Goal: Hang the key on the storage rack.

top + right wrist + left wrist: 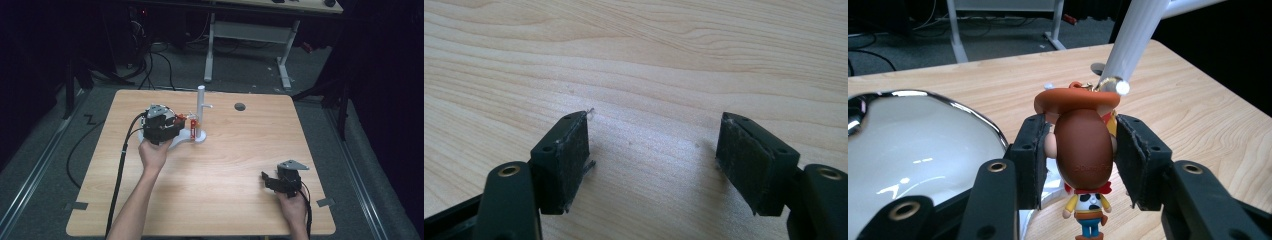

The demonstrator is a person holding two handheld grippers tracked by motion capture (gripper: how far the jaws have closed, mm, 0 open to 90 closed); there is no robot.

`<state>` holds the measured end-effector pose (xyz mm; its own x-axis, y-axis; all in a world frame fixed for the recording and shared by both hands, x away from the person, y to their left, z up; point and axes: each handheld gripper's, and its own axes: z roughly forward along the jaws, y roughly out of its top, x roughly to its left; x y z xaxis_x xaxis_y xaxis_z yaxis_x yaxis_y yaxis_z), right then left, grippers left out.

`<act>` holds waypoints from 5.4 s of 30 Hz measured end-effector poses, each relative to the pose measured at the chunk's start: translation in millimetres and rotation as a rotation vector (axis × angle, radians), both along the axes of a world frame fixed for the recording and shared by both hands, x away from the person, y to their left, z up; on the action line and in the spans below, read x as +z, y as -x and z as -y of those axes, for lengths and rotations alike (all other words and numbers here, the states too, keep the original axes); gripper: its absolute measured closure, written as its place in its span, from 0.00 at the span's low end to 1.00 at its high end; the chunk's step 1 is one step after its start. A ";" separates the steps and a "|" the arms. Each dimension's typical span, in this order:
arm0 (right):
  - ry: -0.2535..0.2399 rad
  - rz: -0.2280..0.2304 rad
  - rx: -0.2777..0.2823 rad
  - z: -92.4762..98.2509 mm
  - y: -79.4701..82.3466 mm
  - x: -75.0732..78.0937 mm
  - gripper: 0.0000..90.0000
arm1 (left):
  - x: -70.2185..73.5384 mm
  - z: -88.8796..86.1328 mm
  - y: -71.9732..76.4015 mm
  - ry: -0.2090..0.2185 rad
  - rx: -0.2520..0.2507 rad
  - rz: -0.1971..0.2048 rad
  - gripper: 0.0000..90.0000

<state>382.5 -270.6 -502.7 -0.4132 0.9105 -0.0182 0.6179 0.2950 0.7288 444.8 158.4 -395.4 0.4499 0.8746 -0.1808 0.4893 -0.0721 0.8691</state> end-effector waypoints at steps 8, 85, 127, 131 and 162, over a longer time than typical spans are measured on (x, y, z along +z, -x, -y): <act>0.000 0.000 0.001 0.1 0.0 0.0 0.33 | -6.8 9.3 -1.7 -0.026 -0.011 -0.004 0.63; 0.000 0.001 0.000 -0.1 0.1 0.0 0.33 | -49.1 16.5 10.4 -0.122 -0.011 -0.102 0.43; -0.001 0.001 -0.002 -0.3 0.0 0.0 0.33 | -42.4 -7.7 55.4 -0.060 -0.020 -0.063 0.40; 0.000 0.001 -0.002 -0.3 0.0 0.0 0.33 | -42.1 -10.7 58.6 -0.059 -0.012 -0.057 0.40; 0.000 0.001 -0.002 -0.3 0.0 0.0 0.33 | -62.9 -35.0 86.4 -0.021 0.028 -0.078 0.40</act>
